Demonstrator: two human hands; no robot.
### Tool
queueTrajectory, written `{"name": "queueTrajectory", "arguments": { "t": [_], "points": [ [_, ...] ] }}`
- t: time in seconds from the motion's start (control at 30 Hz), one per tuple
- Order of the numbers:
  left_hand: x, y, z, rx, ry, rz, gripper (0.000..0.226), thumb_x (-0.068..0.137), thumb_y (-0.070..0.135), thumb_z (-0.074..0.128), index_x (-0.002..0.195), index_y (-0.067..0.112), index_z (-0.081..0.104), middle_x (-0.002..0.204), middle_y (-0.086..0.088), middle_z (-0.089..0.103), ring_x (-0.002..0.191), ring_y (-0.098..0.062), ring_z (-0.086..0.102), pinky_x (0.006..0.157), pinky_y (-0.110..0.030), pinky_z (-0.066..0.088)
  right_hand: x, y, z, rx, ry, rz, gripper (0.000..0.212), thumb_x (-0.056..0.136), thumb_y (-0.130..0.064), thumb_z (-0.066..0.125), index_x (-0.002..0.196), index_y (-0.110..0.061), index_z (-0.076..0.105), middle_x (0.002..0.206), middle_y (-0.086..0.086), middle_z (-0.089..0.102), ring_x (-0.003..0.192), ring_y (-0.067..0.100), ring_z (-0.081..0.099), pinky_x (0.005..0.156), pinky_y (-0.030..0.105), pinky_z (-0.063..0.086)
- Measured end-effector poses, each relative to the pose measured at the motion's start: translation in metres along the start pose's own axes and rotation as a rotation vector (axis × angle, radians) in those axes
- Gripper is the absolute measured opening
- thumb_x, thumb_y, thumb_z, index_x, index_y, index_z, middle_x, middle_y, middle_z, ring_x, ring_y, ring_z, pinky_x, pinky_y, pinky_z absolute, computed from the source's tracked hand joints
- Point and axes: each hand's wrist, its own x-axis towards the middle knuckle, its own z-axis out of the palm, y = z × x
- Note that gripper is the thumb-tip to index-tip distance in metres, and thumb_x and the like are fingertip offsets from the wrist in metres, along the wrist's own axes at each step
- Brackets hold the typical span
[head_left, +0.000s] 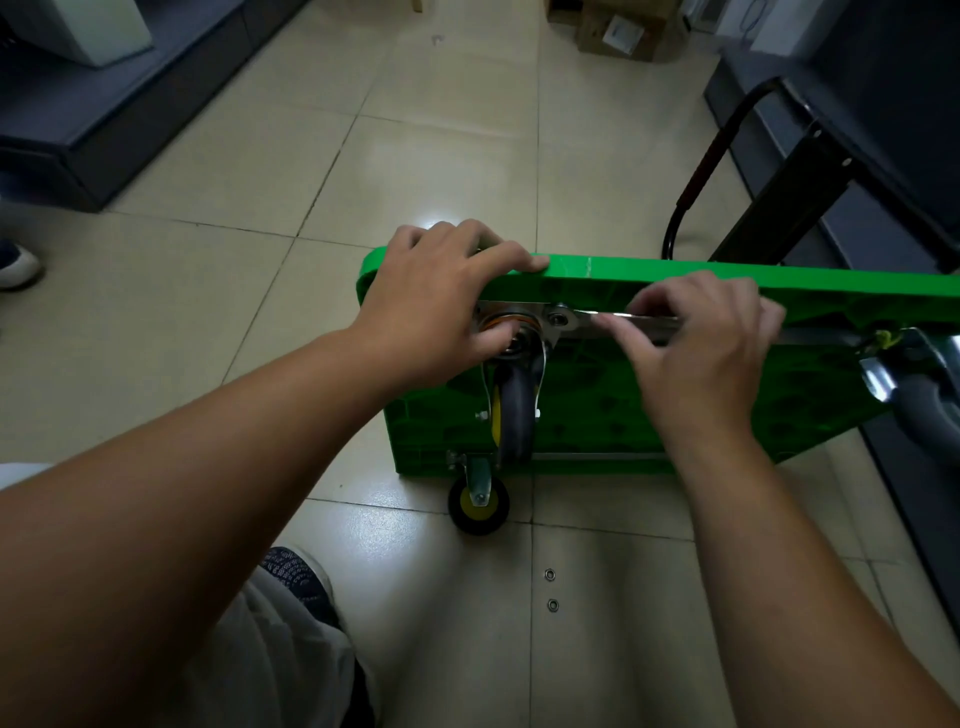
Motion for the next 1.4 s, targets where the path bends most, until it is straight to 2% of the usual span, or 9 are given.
{"name": "queueTrajectory", "arguments": {
  "t": [0.27, 0.43, 0.57, 0.77, 0.9, 1.03, 1.17, 1.3, 1.4],
  "points": [
    [-0.002, 0.003, -0.003, 0.007, -0.023, -0.005, 0.057, 0.084, 0.047, 0.067, 0.14, 0.041, 0.053, 0.127, 0.002, 0.057, 0.113, -0.022, 0.053, 0.099, -0.042, 0.032, 0.007, 0.009, -0.014, 0.036, -0.098, 0.036, 0.031, 0.076, -0.054, 0.079, 0.08, -0.026, 0.066, 0.087, -0.012, 0.061, 0.09, 0.015, 0.048, 0.087, 0.031, 0.025],
    [0.0, 0.003, -0.003, 0.01, -0.018, -0.018, 0.056, 0.085, 0.046, 0.068, 0.139, 0.042, 0.053, 0.127, 0.003, 0.057, 0.112, -0.022, 0.053, 0.098, -0.042, 0.032, -0.039, 0.008, 0.014, 1.026, -0.094, 0.851, 0.033, 0.07, -0.048, 0.083, 0.087, -0.023, 0.072, 0.096, -0.001, 0.075, 0.093, 0.011, 0.069, 0.091, 0.042, 0.056],
    [0.0, 0.004, -0.001, 0.009, -0.008, -0.021, 0.055, 0.085, 0.047, 0.068, 0.138, 0.042, 0.054, 0.125, 0.004, 0.057, 0.111, -0.021, 0.053, 0.097, -0.042, 0.033, -0.071, -0.016, 0.053, 1.331, -0.137, 1.189, 0.039, 0.063, -0.054, 0.082, 0.087, -0.023, 0.078, 0.113, 0.0, 0.075, 0.115, 0.021, 0.064, 0.111, 0.047, 0.038],
    [-0.002, -0.001, -0.002, 0.025, -0.015, 0.02, 0.057, 0.086, 0.047, 0.068, 0.14, 0.04, 0.053, 0.126, 0.001, 0.058, 0.112, -0.023, 0.054, 0.097, -0.044, 0.035, -0.12, 0.027, 0.07, 1.245, -0.207, 1.263, 0.044, 0.069, -0.048, 0.079, 0.102, -0.02, 0.073, 0.11, -0.001, 0.073, 0.098, 0.014, 0.062, 0.079, 0.029, 0.043],
    [-0.002, 0.001, -0.002, 0.02, -0.036, 0.003, 0.058, 0.086, 0.052, 0.06, 0.142, 0.042, 0.049, 0.129, 0.002, 0.056, 0.117, -0.022, 0.052, 0.1, -0.043, 0.033, -0.181, 0.097, 0.041, 0.894, -0.214, 1.519, 0.04, 0.073, -0.053, 0.082, 0.096, -0.023, 0.072, 0.096, 0.003, 0.072, 0.086, 0.019, 0.065, 0.07, 0.031, 0.048],
    [-0.001, 0.005, -0.006, -0.009, -0.05, -0.021, 0.057, 0.087, 0.052, 0.06, 0.141, 0.043, 0.048, 0.132, 0.0, 0.056, 0.121, -0.022, 0.05, 0.104, -0.044, 0.031, -0.225, 0.135, 0.002, 0.851, -0.173, 1.777, 0.069, 0.07, -0.062, 0.081, 0.116, -0.012, 0.072, 0.083, 0.009, 0.078, 0.07, 0.025, 0.075, 0.061, 0.041, 0.057],
    [0.0, 0.011, -0.009, -0.038, -0.042, -0.039, 0.052, 0.089, 0.047, 0.065, 0.139, 0.04, 0.052, 0.131, -0.003, 0.056, 0.122, -0.025, 0.05, 0.106, -0.044, 0.031, -0.19, 0.148, -0.037, 0.694, -0.252, 1.914, 0.053, 0.093, -0.057, 0.059, 0.083, -0.004, 0.061, 0.044, 0.008, 0.061, 0.041, 0.027, 0.06, 0.032, 0.03, 0.045],
    [0.003, 0.019, -0.008, -0.065, -0.027, -0.064, 0.048, 0.088, 0.045, 0.068, 0.134, 0.036, 0.056, 0.128, -0.006, 0.058, 0.119, -0.028, 0.051, 0.103, -0.045, 0.032, -0.191, 0.193, -0.049, 0.518, -0.422, 1.673, 0.105, 0.029, -0.085, 0.077, 0.099, -0.007, 0.074, 0.085, 0.016, 0.071, 0.058, 0.022, 0.053, 0.061, 0.031, 0.041],
    [-0.001, 0.022, -0.008, -0.06, -0.039, -0.067, 0.052, 0.087, 0.043, 0.07, 0.136, 0.036, 0.055, 0.129, -0.007, 0.057, 0.12, -0.029, 0.05, 0.104, -0.047, 0.031, -0.185, 0.183, -0.053, 0.554, -0.475, 1.67, 0.072, 0.064, -0.067, 0.08, 0.106, -0.008, 0.073, 0.09, 0.012, 0.071, 0.065, 0.022, 0.058, 0.057, 0.029, 0.038]
  ]
}}
